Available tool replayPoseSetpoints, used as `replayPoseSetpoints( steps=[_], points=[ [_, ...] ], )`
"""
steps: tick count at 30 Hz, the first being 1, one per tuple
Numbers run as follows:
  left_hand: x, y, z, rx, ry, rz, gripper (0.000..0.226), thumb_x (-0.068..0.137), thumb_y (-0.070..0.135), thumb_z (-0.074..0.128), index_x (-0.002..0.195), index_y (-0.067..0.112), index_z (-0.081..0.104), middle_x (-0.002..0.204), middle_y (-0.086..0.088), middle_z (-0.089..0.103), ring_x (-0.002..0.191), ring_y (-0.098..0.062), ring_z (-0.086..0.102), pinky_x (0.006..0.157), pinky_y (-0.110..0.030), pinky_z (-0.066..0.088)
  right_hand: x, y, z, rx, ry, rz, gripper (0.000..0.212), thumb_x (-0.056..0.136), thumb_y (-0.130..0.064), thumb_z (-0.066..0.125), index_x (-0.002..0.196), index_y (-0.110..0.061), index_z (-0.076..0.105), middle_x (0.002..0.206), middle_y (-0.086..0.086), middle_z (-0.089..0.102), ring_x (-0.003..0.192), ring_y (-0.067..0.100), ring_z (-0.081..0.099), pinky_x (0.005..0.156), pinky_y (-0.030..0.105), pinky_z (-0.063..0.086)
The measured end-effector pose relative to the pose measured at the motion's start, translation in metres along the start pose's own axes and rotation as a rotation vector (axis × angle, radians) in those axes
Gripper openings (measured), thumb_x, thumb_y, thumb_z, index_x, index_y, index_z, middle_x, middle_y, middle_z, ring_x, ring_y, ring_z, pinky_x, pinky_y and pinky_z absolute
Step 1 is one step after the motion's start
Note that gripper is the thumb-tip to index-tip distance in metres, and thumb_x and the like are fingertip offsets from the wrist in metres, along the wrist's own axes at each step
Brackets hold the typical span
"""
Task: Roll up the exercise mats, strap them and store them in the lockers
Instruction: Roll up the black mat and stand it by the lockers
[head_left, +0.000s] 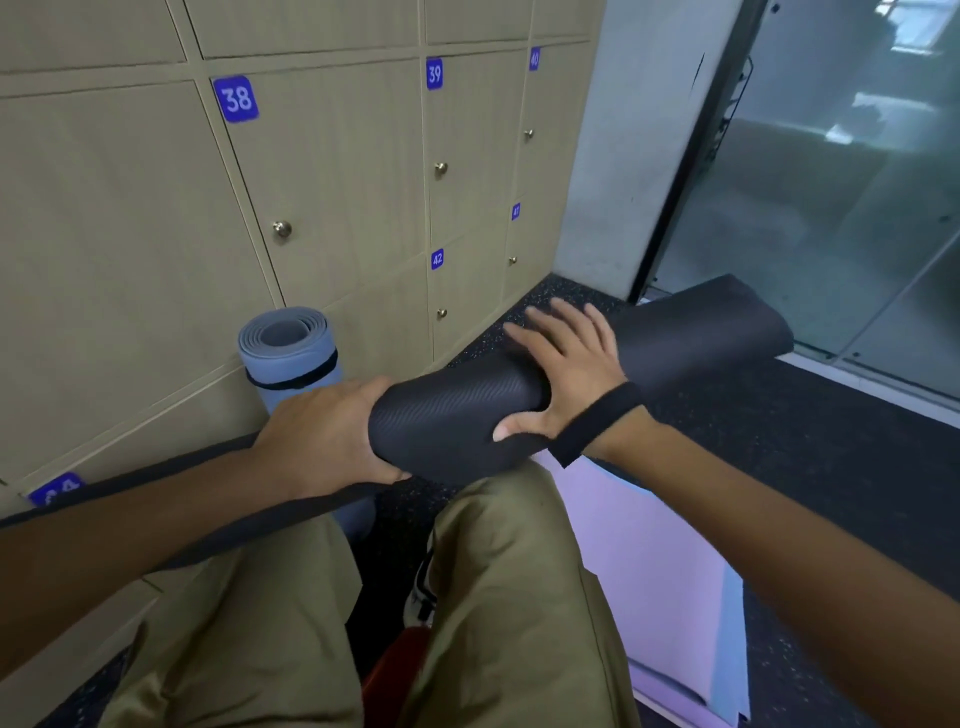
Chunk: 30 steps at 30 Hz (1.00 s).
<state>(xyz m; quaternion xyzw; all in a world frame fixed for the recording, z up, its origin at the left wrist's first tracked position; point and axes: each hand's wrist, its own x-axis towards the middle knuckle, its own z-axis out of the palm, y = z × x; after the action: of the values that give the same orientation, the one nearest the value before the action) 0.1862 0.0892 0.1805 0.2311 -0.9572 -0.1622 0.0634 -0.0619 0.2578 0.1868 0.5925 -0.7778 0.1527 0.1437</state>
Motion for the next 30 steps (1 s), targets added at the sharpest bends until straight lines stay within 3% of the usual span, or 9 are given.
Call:
replayPoseSetpoints(
  steps=[3, 8, 10, 12, 15, 17, 21, 27, 30],
  points=[
    [0.015, 0.005, -0.018, -0.048, 0.063, -0.017, 0.067, 0.063, 0.065, 0.087, 0.118, 0.045, 0.054, 0.096, 0.024, 0.064, 0.089, 0.0, 0.062, 0.073, -0.025, 0.05, 0.004, -0.006, -0.005, 0.092, 0.243, 0.282, 0.139, 0.051, -0.102, 0.045, 0.162, -0.022, 0.021, 0.169, 0.017, 0.008, 0.156, 0.037, -0.002, 0.122, 0.043, -0.015],
    [0.047, 0.026, -0.058, -0.115, 0.157, -0.025, 0.075, 0.056, 0.07, 0.084, 0.118, 0.044, 0.051, 0.1, 0.018, 0.068, 0.094, -0.01, 0.065, 0.084, -0.039, 0.053, 0.034, -0.014, -0.03, 0.514, 0.466, 0.635, 0.154, 0.052, -0.089, 0.067, 0.161, -0.014, -0.01, 0.166, 0.021, -0.019, 0.155, 0.036, -0.012, 0.124, 0.048, -0.001],
    [0.061, 0.038, -0.076, -0.13, 0.209, -0.016, 0.076, 0.056, 0.07, 0.086, 0.119, 0.044, 0.051, 0.102, 0.016, 0.068, 0.096, -0.016, 0.065, 0.082, -0.037, 0.052, 0.051, -0.013, -0.051, 0.866, 0.422, 0.672, 0.149, 0.064, -0.064, 0.082, 0.157, -0.021, -0.026, 0.166, 0.014, -0.024, 0.156, 0.028, -0.011, 0.125, 0.043, 0.0],
    [0.073, 0.051, -0.093, -0.149, 0.238, -0.007, 0.077, 0.055, 0.071, 0.086, 0.118, 0.043, 0.052, 0.103, 0.014, 0.068, 0.095, -0.018, 0.065, 0.079, -0.035, 0.051, 0.067, -0.009, -0.074, 1.211, 0.434, 0.647, 0.146, 0.074, -0.047, 0.087, 0.152, -0.026, -0.035, 0.17, 0.005, -0.007, 0.153, 0.018, 0.012, 0.126, 0.041, 0.013],
    [0.086, 0.072, -0.12, -0.199, 0.278, 0.029, 0.089, 0.045, 0.082, 0.08, 0.119, 0.041, 0.053, 0.108, 0.011, 0.07, 0.099, -0.02, 0.066, 0.086, -0.039, 0.055, 0.09, -0.007, -0.109, 1.515, 0.514, 0.66, 0.134, 0.083, -0.024, 0.084, 0.156, -0.03, -0.028, 0.156, -0.002, 0.034, 0.131, 0.016, 0.045, 0.117, 0.046, 0.038],
    [0.09, 0.085, -0.136, -0.237, 0.311, 0.049, 0.094, 0.043, 0.082, 0.08, 0.123, 0.042, 0.052, 0.11, 0.013, 0.07, 0.101, -0.018, 0.066, 0.088, -0.04, 0.055, 0.103, -0.007, -0.131, 1.623, 0.551, 0.631, 0.13, 0.079, -0.026, 0.088, 0.159, -0.035, -0.014, 0.14, -0.008, 0.046, 0.124, 0.018, 0.055, 0.112, 0.05, 0.045],
    [0.098, 0.106, -0.164, -0.312, 0.372, 0.098, 0.086, 0.043, 0.076, 0.085, 0.115, 0.043, 0.052, 0.105, 0.017, 0.068, 0.097, -0.013, 0.066, 0.084, -0.039, 0.055, 0.122, -0.01, -0.174, 1.707, 0.632, 0.497, 0.117, 0.069, -0.028, 0.092, 0.152, -0.042, 0.01, 0.132, -0.012, 0.055, 0.12, 0.018, 0.061, 0.105, 0.05, 0.051],
    [0.107, 0.128, -0.217, -0.354, 0.454, 0.189, 0.093, 0.04, 0.074, 0.083, 0.124, 0.047, 0.051, 0.112, 0.022, 0.067, 0.104, -0.009, 0.065, 0.093, -0.041, 0.054, 0.144, -0.005, -0.235, 1.689, 0.613, 0.309, 0.101, 0.076, -0.026, 0.09, 0.147, -0.042, 0.019, 0.138, -0.007, 0.057, 0.121, 0.018, 0.063, 0.102, 0.049, 0.054],
    [0.109, 0.138, -0.245, -0.392, 0.498, 0.23, 0.092, 0.043, 0.073, 0.082, 0.125, 0.041, 0.053, 0.11, 0.02, 0.067, 0.103, -0.008, 0.065, 0.093, -0.042, 0.055, 0.157, -0.006, -0.264, 1.678, 0.571, 0.231, 0.099, 0.072, -0.036, 0.093, 0.145, -0.036, 0.026, 0.139, -0.004, 0.061, 0.121, 0.02, 0.065, 0.097, 0.051, 0.056]
  ],
)
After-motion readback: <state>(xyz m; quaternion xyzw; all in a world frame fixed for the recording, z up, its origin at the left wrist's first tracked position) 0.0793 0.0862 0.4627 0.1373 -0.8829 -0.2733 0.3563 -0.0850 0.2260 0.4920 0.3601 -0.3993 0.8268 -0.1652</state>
